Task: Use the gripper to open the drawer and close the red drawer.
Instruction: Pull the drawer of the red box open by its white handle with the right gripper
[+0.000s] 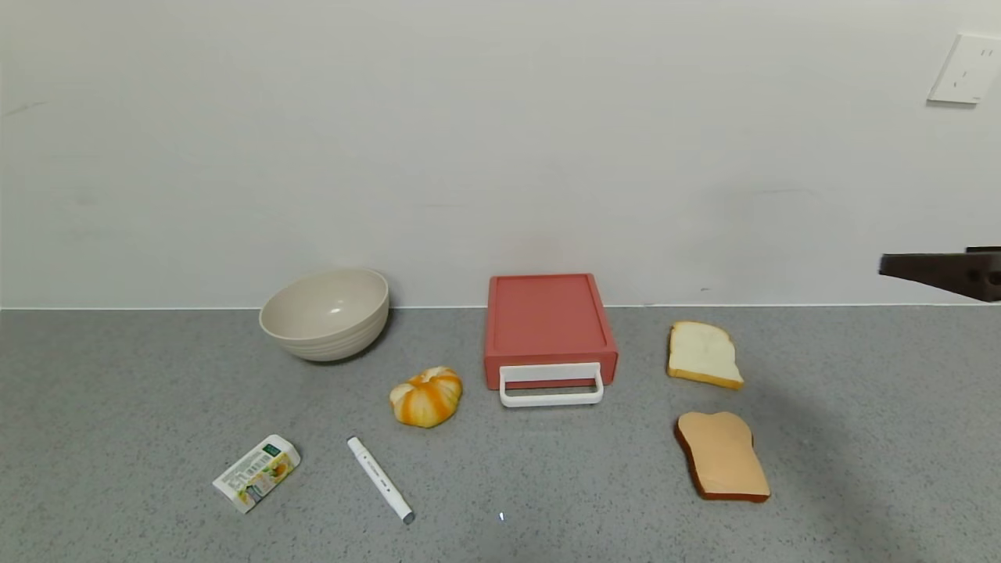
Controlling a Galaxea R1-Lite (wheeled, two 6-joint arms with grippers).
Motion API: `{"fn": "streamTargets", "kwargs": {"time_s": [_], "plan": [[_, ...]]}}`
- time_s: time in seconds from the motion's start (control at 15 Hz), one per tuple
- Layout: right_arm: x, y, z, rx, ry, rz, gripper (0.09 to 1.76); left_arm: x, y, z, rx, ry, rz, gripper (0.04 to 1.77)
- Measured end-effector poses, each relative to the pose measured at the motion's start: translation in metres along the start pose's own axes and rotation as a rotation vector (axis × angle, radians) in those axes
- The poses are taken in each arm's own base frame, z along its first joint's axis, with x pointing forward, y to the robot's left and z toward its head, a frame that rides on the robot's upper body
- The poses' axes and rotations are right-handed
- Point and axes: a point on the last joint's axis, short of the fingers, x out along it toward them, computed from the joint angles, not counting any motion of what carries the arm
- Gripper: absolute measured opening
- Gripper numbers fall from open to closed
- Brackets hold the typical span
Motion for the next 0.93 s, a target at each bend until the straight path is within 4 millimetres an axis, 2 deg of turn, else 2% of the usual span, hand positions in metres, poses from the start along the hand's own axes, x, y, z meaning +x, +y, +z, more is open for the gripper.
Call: {"fn": "streamTargets", "kwargs": {"time_s": [0.13, 0.27, 0.53, 0.73, 0.93], "plan": [[0.033, 0.01, 0.012, 0.03, 0.08, 0.041, 1.71, 0.0, 0.0, 0.0, 0.0, 0.0, 0.0, 1.72], [0.066, 0.027, 0.016, 0.048, 0.15, 0.057, 1.71, 0.0, 0.0, 0.0, 0.0, 0.0, 0.0, 1.72], [0.127, 0.073, 0.001, 0.005, 0.268, 0.087, 1.71, 0.0, 0.0, 0.0, 0.0, 0.0, 0.0, 1.72], [0.158, 0.1, -0.015, -0.127, 0.337, 0.147, 1.71, 0.0, 0.0, 0.0, 0.0, 0.0, 0.0, 1.72], [0.176, 0.116, -0.031, -0.324, 0.4, 0.234, 1.71, 0.0, 0.0, 0.0, 0.0, 0.0, 0.0, 1.72]]}}
